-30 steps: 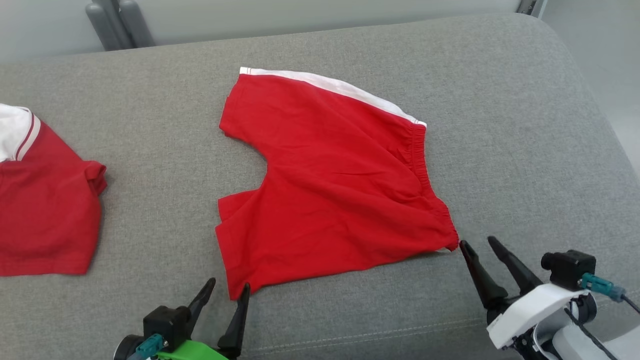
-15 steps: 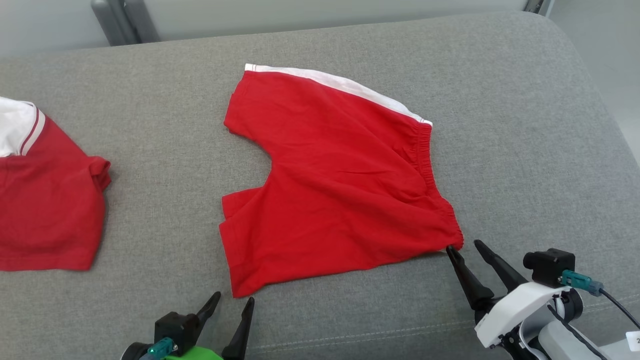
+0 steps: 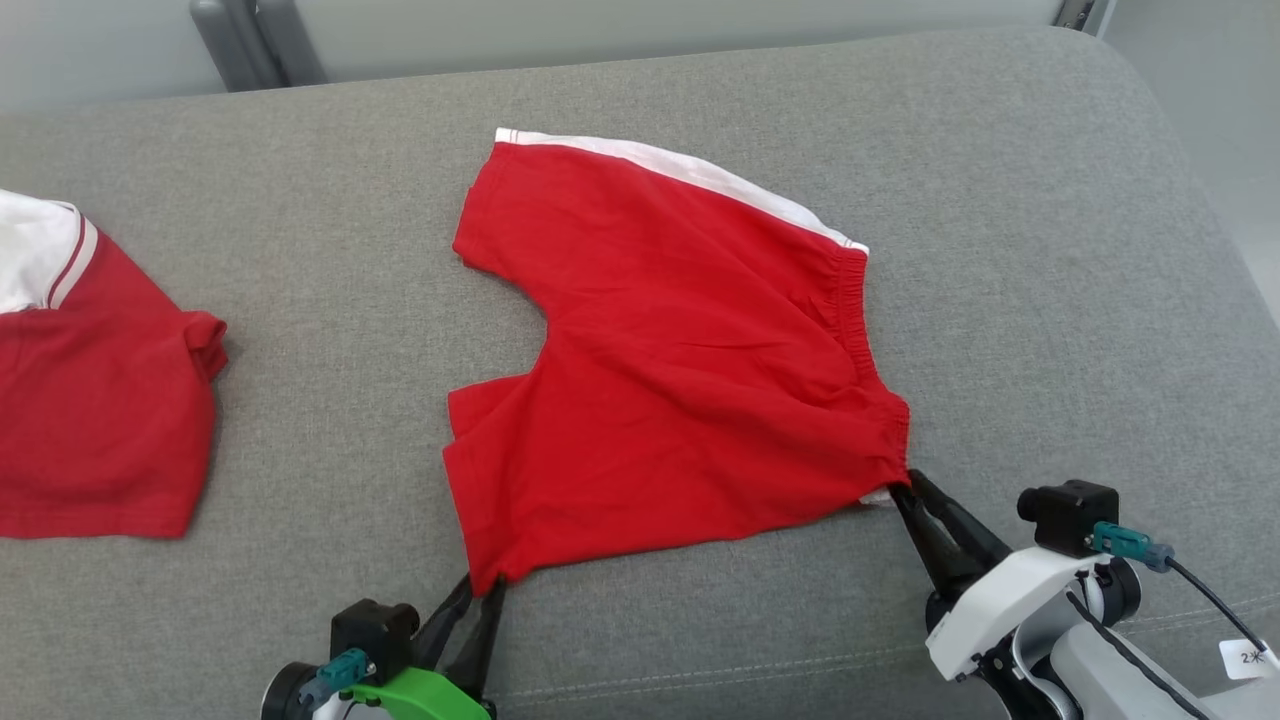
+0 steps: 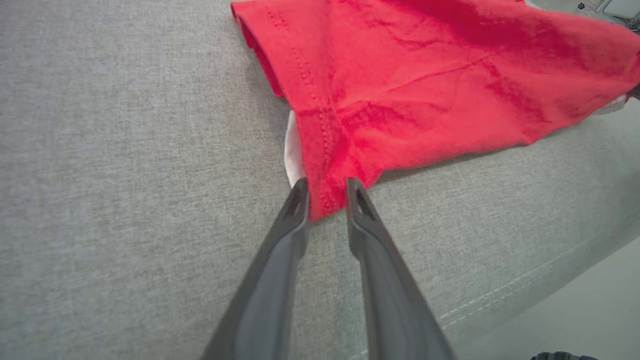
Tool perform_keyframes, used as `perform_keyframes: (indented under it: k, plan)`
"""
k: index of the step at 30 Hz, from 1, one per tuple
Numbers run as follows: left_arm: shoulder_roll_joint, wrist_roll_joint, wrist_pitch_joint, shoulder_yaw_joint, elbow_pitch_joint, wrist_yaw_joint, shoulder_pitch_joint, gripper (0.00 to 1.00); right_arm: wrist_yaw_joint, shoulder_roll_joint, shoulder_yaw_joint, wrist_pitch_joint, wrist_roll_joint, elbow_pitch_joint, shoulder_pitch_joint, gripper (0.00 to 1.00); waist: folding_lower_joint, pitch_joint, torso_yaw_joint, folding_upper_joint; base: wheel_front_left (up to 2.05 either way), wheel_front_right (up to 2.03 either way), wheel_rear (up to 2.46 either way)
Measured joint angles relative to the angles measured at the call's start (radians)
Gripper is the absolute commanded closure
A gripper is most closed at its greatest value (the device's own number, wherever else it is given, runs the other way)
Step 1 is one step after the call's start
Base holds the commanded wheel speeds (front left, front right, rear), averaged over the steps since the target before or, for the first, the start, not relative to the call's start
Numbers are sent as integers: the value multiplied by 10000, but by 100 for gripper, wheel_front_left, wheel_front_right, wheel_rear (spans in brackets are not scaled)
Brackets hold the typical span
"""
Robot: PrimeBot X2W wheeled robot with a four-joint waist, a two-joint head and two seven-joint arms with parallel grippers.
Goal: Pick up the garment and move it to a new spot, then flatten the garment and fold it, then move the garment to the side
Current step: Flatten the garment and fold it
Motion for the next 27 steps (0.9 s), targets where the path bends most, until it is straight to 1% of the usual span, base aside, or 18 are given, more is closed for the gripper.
perform_keyframes:
  k: [1, 2, 7, 12, 14, 18, 24, 27]
  plan:
    - [-8, 0, 0, 0, 50, -2, -6, 75, 0, 8, 38, 0, 0, 4, -44, 89, 0, -1, -3, 0, 0, 0, 0]
    - [-10, 0, 0, 4, 98, -2, -13, 99, 0, 17, 63, 0, -2, 2, -75, 100, 0, -2, -6, 0, 0, 0, 0]
    - [-10, -2, 0, 63, 184, -17, -130, 100, 0, 33, 127, 0, -2, 25, -100, 100, 0, -6, -18, 0, 0, 0, 0]
    - [38, -31, 0, 516, -238, -88, -186, 100, 0, 10, 29, 0, -2, -198, -142, 100, 0, -18, -9, 0, 0, 0, 0]
    - [130, -23, 0, 754, -560, -88, -263, 100, 0, -19, -46, 0, -12, -364, -221, 100, 0, -19, 5, 0, 0, 0, 0]
    - [493, 148, 0, 1028, -943, -88, -363, 100, 2, -81, -58, 0, -84, -633, -294, 100, 0, -20, 58, 0, 0, 0, 0]
    - [675, 311, 0, 1043, -1271, -100, -308, 100, 2, -426, 508, 0, -33, -849, -147, 100, 0, -42, 143, 0, 0, 0, 0]
    - [786, 307, -2, 913, -1544, -136, -167, 100, 2, -679, 957, 0, 113, -970, 9, 100, 0, -55, 163, 0, 0, 0, 0]
